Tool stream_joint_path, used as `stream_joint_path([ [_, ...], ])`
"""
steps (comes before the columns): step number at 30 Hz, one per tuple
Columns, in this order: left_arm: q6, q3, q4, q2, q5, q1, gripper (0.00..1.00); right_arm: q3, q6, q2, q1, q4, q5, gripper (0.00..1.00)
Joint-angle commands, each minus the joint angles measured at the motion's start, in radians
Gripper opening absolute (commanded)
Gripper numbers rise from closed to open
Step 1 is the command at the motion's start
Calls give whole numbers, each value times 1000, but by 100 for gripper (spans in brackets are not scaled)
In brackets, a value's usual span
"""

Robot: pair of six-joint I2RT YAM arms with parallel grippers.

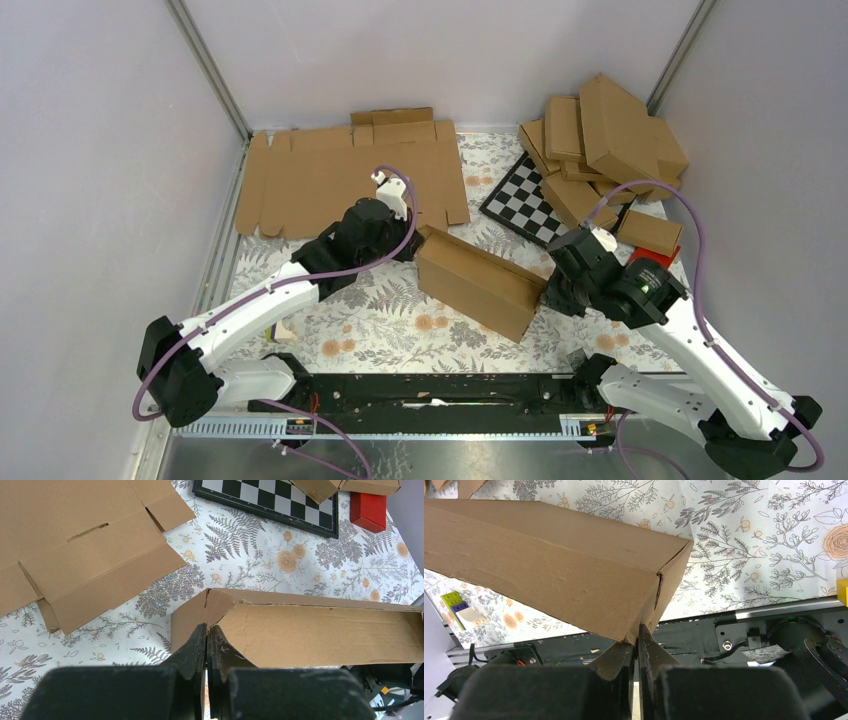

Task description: Fold the paper box

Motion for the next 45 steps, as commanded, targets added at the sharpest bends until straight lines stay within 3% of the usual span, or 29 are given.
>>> stream_joint_path([
  [1, -8, 15, -14, -10, -8, -9, 0, -46, -15, 12, -5, 0, 33, 1],
  [10, -8, 27, -15, 4, -5, -14, 0, 43, -21, 11, -6, 6, 84, 0],
  [18, 1, 29, -14, 17, -25, -25, 0, 26, 105, 2, -9, 14, 20, 0],
  [27, 1, 26, -15, 13, -29, -31, 0, -3, 123, -37, -40, 42, -20, 0],
  [38, -4, 27, -18, 7, -44, -43, 0, 50, -81, 36, -41, -74, 24, 0],
  [45, -5, 31, -17, 7, -42, -43, 0, -19, -99, 18, -41, -42, 45, 0],
])
